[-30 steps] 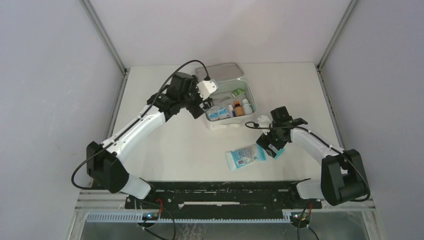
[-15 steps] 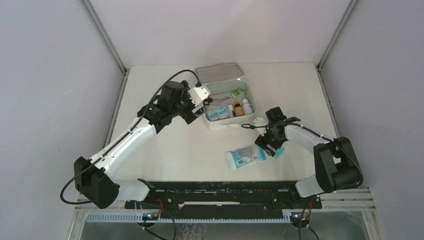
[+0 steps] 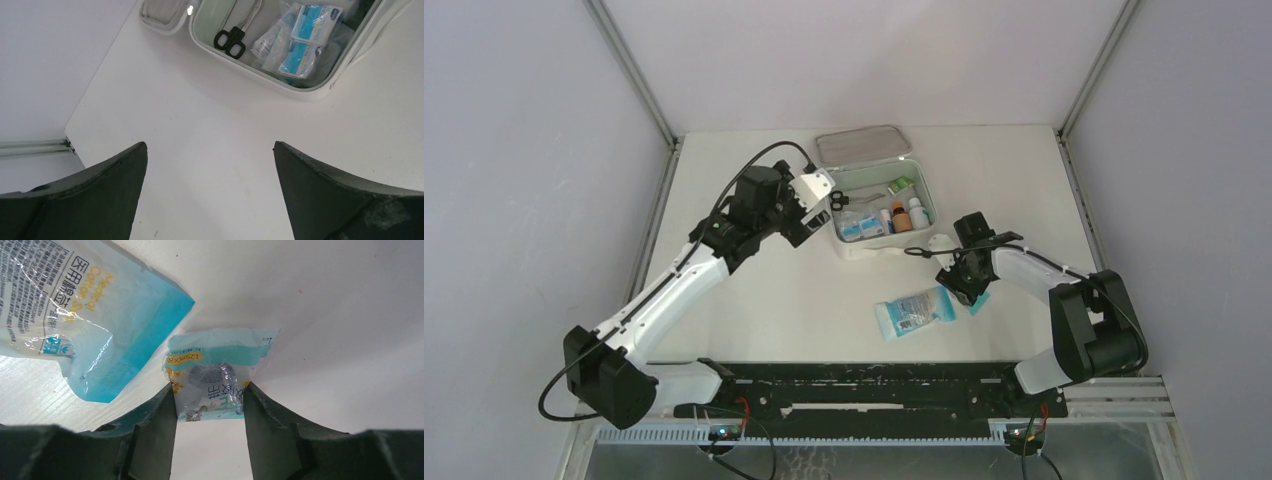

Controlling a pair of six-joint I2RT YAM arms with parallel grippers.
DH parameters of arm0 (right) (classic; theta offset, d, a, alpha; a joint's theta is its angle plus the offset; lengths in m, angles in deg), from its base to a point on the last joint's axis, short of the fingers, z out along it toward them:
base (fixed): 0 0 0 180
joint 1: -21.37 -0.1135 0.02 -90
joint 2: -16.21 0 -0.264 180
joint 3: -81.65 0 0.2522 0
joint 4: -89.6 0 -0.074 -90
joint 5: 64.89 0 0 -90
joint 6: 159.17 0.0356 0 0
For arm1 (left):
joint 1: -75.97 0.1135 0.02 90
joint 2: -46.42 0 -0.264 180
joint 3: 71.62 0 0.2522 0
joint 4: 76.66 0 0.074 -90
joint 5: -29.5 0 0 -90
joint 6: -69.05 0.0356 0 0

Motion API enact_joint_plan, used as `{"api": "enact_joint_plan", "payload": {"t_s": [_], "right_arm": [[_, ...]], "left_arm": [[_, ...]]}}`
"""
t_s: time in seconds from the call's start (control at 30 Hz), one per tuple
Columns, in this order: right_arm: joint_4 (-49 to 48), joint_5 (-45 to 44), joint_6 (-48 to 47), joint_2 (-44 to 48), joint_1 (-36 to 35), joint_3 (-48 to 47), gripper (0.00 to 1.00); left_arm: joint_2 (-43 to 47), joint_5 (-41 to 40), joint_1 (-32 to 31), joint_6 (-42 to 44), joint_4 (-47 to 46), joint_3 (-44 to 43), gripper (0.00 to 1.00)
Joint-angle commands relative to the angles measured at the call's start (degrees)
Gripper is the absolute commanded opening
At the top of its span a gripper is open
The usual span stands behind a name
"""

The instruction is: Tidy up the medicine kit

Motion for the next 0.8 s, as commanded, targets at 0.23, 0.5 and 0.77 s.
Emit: {"api": "enact_joint_plan", "payload": {"t_s": [0.23, 0.5, 0.77], "right_arm": [[3.31, 4.02, -0.29, 4.04, -0.24, -8.06, 0.41], [5.32, 4.79, 0.76, 3.05, -0.74, -18.45, 0.41], [2.88, -0.09, 2.93, -5.84, -3.19, -33.55, 0.41]], "left_arm": [[4.27, -2.64, 2.79, -3.83, -6.84, 2.37, 1.00], [6.22, -2.84, 8.39, -7.77, -8.76, 2.30, 1.00], [7.57, -2.69, 11.68, -10.59, -9.66, 2.55, 1.00]]}}
